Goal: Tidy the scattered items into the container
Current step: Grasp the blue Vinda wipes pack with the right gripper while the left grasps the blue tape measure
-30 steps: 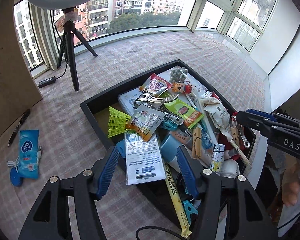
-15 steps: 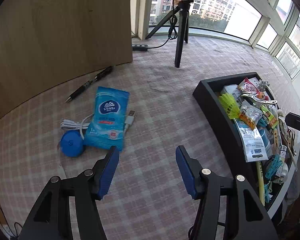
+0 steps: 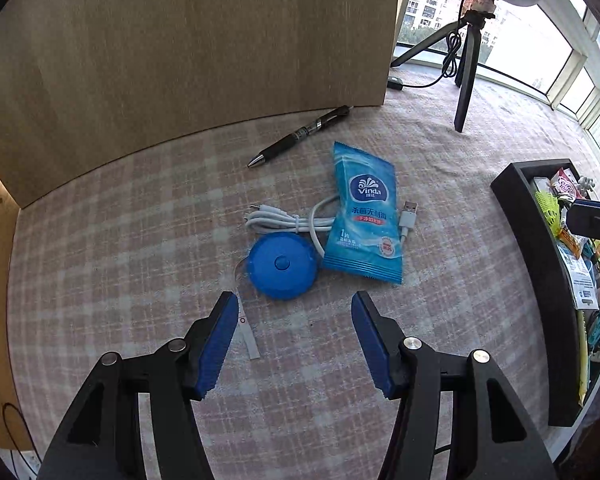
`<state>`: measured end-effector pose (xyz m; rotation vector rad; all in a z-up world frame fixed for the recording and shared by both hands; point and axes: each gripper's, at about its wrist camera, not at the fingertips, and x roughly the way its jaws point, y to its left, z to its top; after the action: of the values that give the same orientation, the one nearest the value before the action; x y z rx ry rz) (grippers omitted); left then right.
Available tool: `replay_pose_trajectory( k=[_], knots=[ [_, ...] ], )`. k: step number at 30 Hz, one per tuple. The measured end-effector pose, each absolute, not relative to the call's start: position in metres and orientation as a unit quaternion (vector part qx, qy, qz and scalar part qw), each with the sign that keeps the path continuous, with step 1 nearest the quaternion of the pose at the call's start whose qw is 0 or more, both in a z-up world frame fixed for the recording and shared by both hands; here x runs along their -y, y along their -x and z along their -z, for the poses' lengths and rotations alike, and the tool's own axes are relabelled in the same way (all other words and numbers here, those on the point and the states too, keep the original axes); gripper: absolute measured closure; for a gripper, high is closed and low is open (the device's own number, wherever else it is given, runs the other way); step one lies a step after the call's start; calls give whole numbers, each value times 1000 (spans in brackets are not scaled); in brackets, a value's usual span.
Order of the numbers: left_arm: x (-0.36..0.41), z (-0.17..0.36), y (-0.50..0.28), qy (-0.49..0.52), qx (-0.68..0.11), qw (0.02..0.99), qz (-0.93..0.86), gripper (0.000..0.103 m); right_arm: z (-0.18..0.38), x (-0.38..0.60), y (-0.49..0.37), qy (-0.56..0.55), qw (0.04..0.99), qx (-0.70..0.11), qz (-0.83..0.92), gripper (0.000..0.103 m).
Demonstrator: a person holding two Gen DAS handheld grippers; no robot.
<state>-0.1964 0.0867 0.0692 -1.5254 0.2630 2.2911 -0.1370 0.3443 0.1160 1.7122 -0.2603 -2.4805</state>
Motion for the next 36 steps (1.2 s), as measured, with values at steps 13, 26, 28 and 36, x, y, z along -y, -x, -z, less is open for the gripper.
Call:
replay_pose_trajectory(
  k=[13,26,28,36],
  knots=[
    [-81,-41,213,552,-127,210,-797,47,-62,-300,226,-628,69,167,757,46],
    [-87,-33,222,550,-127,225,-794,47,-27,-255,272,-651,47,166,739,46],
    [-91,-31,221,548,-133,228,-794,47,-25,-253,275,-652,39,165,739,46],
    [-100,-25,225,543,-135,224,-798,51,-16,-245,286,-659,5,149,737,45]
  ],
)
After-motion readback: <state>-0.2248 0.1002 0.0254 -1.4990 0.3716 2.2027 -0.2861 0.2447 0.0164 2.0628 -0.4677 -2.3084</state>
